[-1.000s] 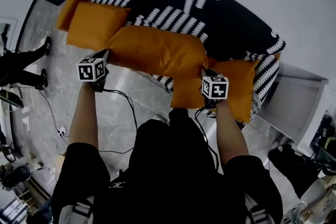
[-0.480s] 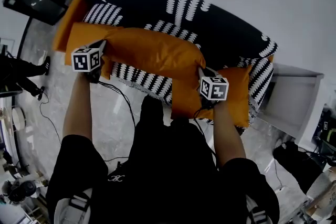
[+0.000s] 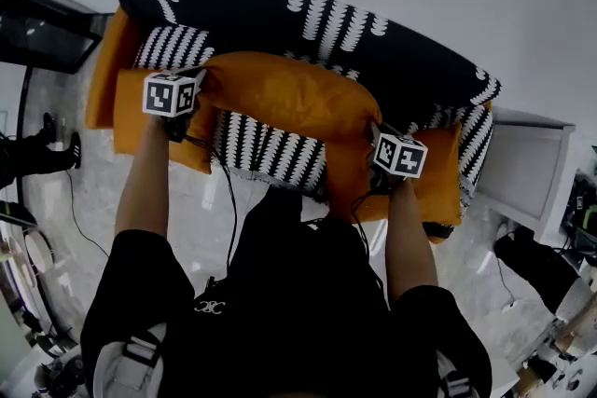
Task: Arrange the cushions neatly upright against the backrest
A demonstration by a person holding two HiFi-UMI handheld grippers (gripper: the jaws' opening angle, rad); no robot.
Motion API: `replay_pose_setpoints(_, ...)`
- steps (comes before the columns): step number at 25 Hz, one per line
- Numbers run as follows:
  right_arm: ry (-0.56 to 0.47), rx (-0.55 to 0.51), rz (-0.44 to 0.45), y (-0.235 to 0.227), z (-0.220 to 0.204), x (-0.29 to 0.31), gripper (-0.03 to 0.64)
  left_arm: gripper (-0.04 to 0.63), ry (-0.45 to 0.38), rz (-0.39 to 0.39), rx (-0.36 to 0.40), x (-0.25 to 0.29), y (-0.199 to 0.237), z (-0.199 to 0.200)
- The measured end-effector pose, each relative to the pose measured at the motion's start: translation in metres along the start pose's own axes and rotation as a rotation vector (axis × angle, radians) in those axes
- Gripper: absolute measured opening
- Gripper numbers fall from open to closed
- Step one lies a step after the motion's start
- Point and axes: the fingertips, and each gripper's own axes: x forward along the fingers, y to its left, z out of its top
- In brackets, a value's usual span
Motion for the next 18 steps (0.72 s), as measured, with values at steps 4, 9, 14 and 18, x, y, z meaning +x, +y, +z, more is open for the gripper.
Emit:
replay_pose_setpoints(4, -0.001, 0.053, -0.099, -0.001, 0.02, 0.018, 0.032, 0.009, 0.061, -0.062, 0.076, 0.031, 0.022, 0.01)
replay_pose_setpoints(9, 0.023, 0.068, -0.192, -0.015, 0.041, 0.04, 0.032, 0.011, 0.092, -0.116, 0.112, 0.076, 0.035, 0.026)
replay_pose_setpoints(14, 0.051, 0.075, -0.258, -0.017, 0.058, 0.059, 0.034, 0.012, 0.107, -0.149, 0.142, 0.105, 0.052, 0.045)
replay_pose_setpoints(18, 0.089, 0.089, -0.289, -0.028, 0.066, 0.08, 0.037, 0.014, 0.122, -0.165, 0.145, 0.13, 0.061, 0.056)
